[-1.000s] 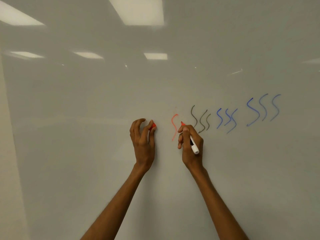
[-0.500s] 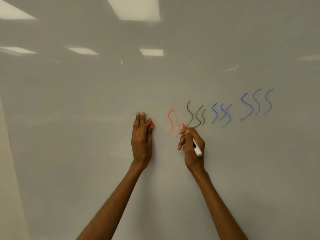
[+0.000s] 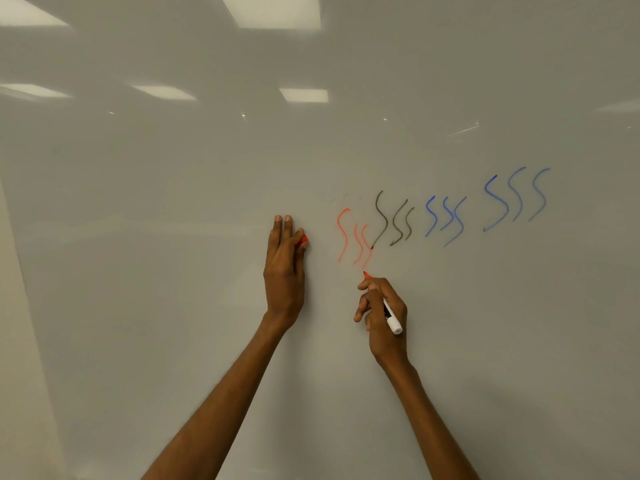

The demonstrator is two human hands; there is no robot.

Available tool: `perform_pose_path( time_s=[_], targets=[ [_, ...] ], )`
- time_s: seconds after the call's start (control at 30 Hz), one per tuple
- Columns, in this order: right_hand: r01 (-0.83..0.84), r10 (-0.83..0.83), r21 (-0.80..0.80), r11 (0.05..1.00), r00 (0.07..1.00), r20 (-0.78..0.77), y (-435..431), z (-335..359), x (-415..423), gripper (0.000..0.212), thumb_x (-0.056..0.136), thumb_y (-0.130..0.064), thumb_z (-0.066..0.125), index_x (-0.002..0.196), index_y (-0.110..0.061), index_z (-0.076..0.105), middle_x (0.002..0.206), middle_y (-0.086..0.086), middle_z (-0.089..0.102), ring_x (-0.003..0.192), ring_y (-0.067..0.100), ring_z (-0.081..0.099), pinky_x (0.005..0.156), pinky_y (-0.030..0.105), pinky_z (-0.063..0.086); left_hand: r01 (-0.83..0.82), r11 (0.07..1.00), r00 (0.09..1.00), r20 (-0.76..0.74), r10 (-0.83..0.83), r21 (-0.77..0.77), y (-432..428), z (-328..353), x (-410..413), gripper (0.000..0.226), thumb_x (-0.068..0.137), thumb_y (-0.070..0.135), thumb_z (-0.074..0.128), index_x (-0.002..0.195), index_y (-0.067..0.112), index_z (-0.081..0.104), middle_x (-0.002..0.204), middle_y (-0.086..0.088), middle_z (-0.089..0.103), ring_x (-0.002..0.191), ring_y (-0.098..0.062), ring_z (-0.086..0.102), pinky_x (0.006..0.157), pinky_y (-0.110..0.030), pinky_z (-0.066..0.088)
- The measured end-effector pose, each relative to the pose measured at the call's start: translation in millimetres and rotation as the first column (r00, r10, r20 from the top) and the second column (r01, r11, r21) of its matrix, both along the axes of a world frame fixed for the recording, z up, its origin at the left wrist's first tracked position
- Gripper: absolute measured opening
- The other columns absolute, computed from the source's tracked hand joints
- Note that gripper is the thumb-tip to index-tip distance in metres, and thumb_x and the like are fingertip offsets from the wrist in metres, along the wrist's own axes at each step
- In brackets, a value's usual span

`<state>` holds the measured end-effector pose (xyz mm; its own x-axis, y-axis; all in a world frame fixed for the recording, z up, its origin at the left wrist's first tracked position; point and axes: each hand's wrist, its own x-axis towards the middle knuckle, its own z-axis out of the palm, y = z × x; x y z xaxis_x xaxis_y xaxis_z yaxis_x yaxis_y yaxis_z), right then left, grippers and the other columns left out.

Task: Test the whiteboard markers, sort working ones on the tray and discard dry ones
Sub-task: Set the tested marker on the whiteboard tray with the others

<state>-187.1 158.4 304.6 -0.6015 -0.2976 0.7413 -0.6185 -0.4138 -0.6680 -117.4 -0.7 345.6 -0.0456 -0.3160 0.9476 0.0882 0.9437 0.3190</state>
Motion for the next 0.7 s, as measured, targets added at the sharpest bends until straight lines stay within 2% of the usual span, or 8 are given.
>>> perform_pose_path(
  time_s=[0.13, 0.2, 0.27, 0.37, 0.47, 0.53, 0.6, 0.7],
  targets=[
    [-0.077, 0.084, -0.121, 0.99, 0.995, 0.054, 15, -19, 10, 0.032, 0.09, -0.038, 0.042, 0.117, -0.022, 0.048, 0.072, 0.017, 0.057, 0.061, 0.024, 0.057, 0.048, 0.029, 0.036, 0.189, 0.982, 0.982, -0.004, -0.189, -0.013, 17, -19, 19, 0.028, 0.092, 0.002, 0.059, 0.12, 0.001, 0.06, 0.126, -0.011, 0.062, 0.119, -0.017, 0.059, 0.101, -0.036, 0.049],
    [-0.092, 0.103, -0.112, 0.989, 0.989, 0.101, 22, -36, 18, 0.03, 0.088, -0.04, 0.044, 0.113, -0.025, 0.048, 0.076, 0.017, 0.057, 0.064, 0.024, 0.059, 0.048, 0.03, 0.04, 0.284, 0.956, 0.956, 0.058, -0.289, 0.078, 35, -44, 34, 0.026, 0.092, 0.003, 0.058, 0.118, 0.007, 0.06, 0.115, -0.004, 0.067, 0.097, -0.01, 0.068, 0.085, -0.031, 0.057],
    [-0.1, 0.114, -0.081, 0.992, 0.975, 0.19, 26, -56, 25, 0.026, 0.088, -0.04, 0.045, 0.105, -0.021, 0.05, 0.075, 0.011, 0.06, 0.064, 0.023, 0.061, 0.047, 0.027, 0.042, 0.359, 0.906, 0.914, 0.113, -0.39, 0.223, 49, -73, 44, 0.024, 0.092, 0.003, 0.059, 0.114, 0.013, 0.058, 0.108, 0.0, 0.068, 0.086, -0.008, 0.07, 0.077, -0.025, 0.058],
    [-0.144, 0.15, -0.042, 0.989, 0.93, 0.336, 32, -86, 31, 0.032, 0.091, -0.041, 0.047, 0.091, -0.01, 0.056, 0.072, 0.009, 0.065, 0.06, 0.023, 0.062, 0.044, 0.025, 0.041, 0.407, 0.768, 0.853, 0.094, -0.513, 0.493, 56, -118, 56, 0.025, 0.084, 0.005, 0.071, 0.106, 0.011, 0.062, 0.101, 0.0, 0.072, 0.092, -0.012, 0.07, 0.082, -0.025, 0.056],
    [-0.208, 0.179, 0.019, 0.978, 0.881, 0.438, 37, -116, 33, 0.021, 0.089, -0.029, 0.061, 0.091, -0.008, 0.063, 0.073, 0.011, 0.068, 0.063, 0.024, 0.064, 0.044, 0.026, 0.045, 0.394, 0.606, 0.803, 0.061, -0.593, 0.691, 54, -156, 66, 0.027, 0.075, 0.002, 0.078, 0.1, 0.007, 0.069, 0.094, -0.004, 0.074, 0.09, -0.018, 0.072, 0.087, -0.033, 0.056],
    [-0.259, 0.189, 0.078, 0.963, 0.85, 0.492, 38, -133, 35, 0.02, 0.084, -0.024, 0.071, 0.095, -0.008, 0.065, 0.078, 0.012, 0.07, 0.068, 0.024, 0.064, 0.046, 0.027, 0.047, 0.377, 0.54, 0.773, 0.065, -0.631, 0.753, 52, -174, 71, 0.027, 0.074, 0.001, 0.078, 0.099, 0.004, 0.07, 0.091, -0.007, 0.075, 0.088, -0.021, 0.072, 0.088, -0.037, 0.056],
    [-0.298, 0.188, 0.12, 0.947, 0.818, 0.543, 37, -145, 38, 0.022, 0.079, -0.021, 0.073, 0.098, -0.01, 0.067, 0.083, 0.012, 0.071, 0.07, 0.023, 0.064, 0.048, 0.028, 0.047, 0.372, 0.505, 0.746, 0.074, -0.662, 0.779, 49, -187, 76, 0.026, 0.074, 0.001, 0.077, 0.099, 0.002, 0.07, 0.09, -0.01, 0.075, 0.088, -0.024, 0.072, 0.088, -0.04, 0.056],
    [-0.323, 0.174, 0.158, 0.933, 0.789, 0.589, 35, -158, 40, 0.017, 0.084, -0.014, 0.071, 0.099, -0.009, 0.068, 0.082, 0.012, 0.07, 0.071, 0.021, 0.063, 0.05, 0.028, 0.046, 0.361, 0.48, 0.719, 0.09, -0.689, 0.799, 48, -199, 80, 0.024, 0.075, -0.001, 0.076, 0.098, 0.0, 0.07, 0.09, -0.011, 0.075, 0.087, -0.027, 0.072, 0.086, -0.039, 0.057]
  ],
)
